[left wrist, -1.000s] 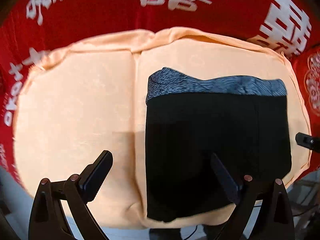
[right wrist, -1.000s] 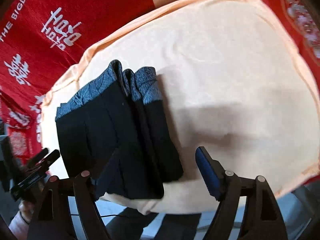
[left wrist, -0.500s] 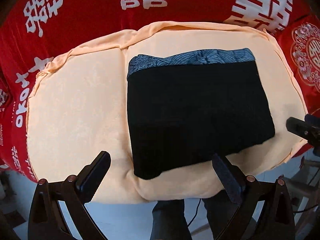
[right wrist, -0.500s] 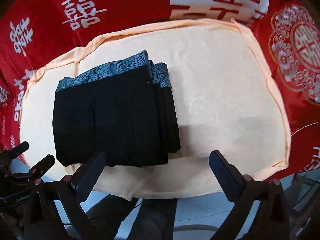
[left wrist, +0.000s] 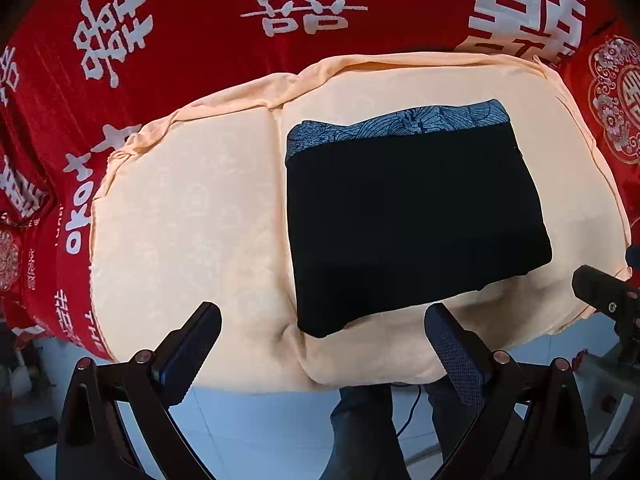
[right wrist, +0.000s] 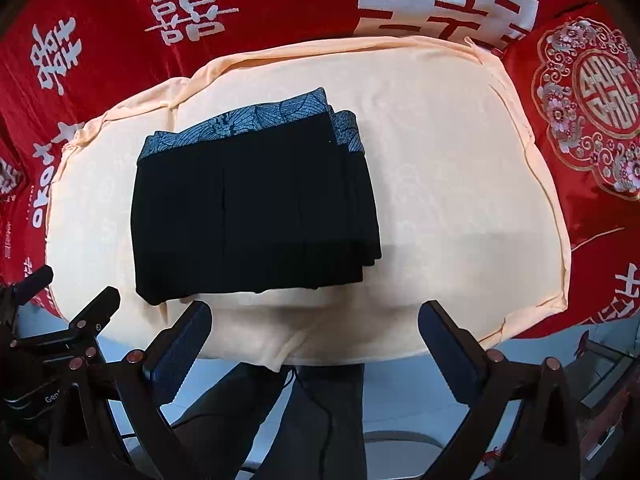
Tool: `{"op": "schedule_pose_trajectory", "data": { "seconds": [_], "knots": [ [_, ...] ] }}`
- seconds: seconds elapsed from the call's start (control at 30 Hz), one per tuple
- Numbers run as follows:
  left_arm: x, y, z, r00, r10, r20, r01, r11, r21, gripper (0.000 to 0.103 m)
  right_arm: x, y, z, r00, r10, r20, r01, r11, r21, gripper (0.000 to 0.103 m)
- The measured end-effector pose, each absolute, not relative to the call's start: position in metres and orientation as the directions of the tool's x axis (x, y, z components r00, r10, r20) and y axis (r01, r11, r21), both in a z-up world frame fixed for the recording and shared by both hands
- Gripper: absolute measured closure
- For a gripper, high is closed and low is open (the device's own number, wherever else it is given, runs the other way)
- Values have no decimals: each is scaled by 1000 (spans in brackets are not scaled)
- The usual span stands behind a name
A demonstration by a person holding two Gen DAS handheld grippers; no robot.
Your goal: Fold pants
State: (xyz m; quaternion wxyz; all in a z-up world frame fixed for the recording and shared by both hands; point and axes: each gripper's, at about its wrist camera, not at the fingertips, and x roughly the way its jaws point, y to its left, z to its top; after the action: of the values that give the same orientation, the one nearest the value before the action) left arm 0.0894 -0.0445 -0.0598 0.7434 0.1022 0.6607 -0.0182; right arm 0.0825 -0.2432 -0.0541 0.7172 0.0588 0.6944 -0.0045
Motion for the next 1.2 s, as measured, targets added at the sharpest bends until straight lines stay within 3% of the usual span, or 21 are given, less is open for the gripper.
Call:
{"op": "schedule_pose_trajectory", "data": {
  "seconds": [1.2],
  "knots": [
    [76,-52,-48,110,112,-988,186,974,131,1,80,-227,-36,59,47,-997,43,998,50,0]
  ]
}}
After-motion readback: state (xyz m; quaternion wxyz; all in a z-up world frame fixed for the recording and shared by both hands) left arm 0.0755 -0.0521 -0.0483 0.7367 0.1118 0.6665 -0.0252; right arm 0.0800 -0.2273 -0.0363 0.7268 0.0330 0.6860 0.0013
